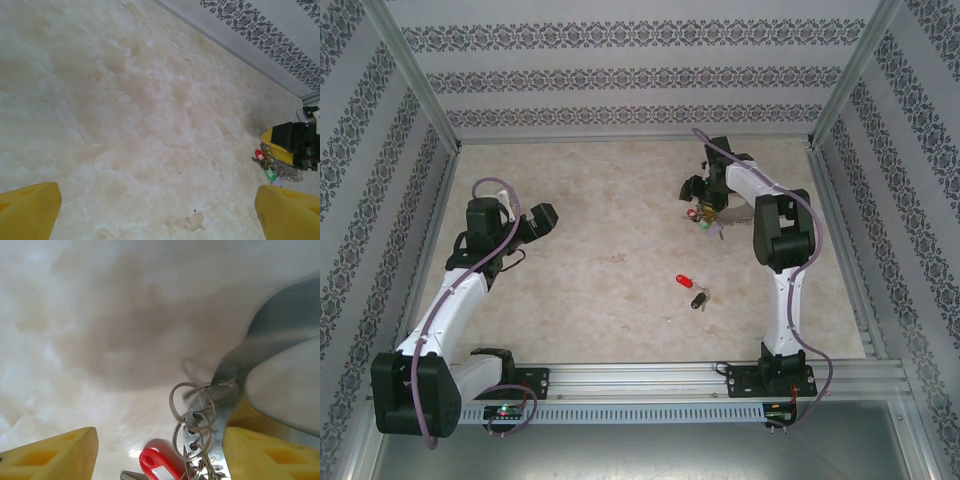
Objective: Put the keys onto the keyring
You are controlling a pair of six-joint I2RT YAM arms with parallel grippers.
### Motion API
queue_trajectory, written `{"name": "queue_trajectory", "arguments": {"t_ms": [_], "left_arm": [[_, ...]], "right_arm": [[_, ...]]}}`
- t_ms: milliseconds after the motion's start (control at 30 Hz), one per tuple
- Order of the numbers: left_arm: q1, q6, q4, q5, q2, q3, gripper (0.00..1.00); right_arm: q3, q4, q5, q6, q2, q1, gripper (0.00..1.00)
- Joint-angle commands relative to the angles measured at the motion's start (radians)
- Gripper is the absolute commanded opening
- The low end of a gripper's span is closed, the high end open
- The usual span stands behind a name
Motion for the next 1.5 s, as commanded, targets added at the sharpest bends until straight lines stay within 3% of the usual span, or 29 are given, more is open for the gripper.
{"name": "queue_trajectory", "arguments": {"t_ms": [0, 267, 533, 733, 867, 1000, 1167, 1467], "left_arm": [[-0.01, -0.007, -0.039, 0.015, -0.012, 0.029, 1.0], [-0.015, -0.013, -0.054, 0.012, -0.027, 0.033, 1.0], [-0.019, -0.015, -0.083, 0.012, -0.027, 0.046, 1.0], [-0.021, -0.017, -0.089, 0.026, -0.014, 0.037, 0.96], [-0.026, -0.022, -0.087, 0.1, 0.032, 0.038, 0.91], [-0.058, -0.03, -0.099, 0.15, 0.097, 0.038, 0.89], [-0.147, -0.07, -0.098, 0.145, 0.199, 0.032, 0.81], [-0.191, -0.1, -0.051, 0.116, 0.353, 0.033, 0.71]], "right_arm": [[-0.039, -0.024, -0.082, -0.029, -0.012, 0.061, 0.68], [-0.121, 0.025, -0.127, 0.004, -0.053, 0.26, 0.68], [-0.213, 0.111, -0.166, 0.072, -0.108, 0.53, 0.68], [-0.274, 0.198, -0.214, 0.132, -0.193, 0.647, 0.67], [-0.363, 0.277, -0.189, 0.167, -0.331, 0.618, 0.67], [-0.511, 0.378, -0.137, 0.202, -0.432, 0.505, 0.66], [-0.554, 0.404, -0.177, 0.201, -0.406, 0.383, 0.62], [-0.502, 0.425, -0.221, 0.219, -0.275, 0.376, 0.6]]}}
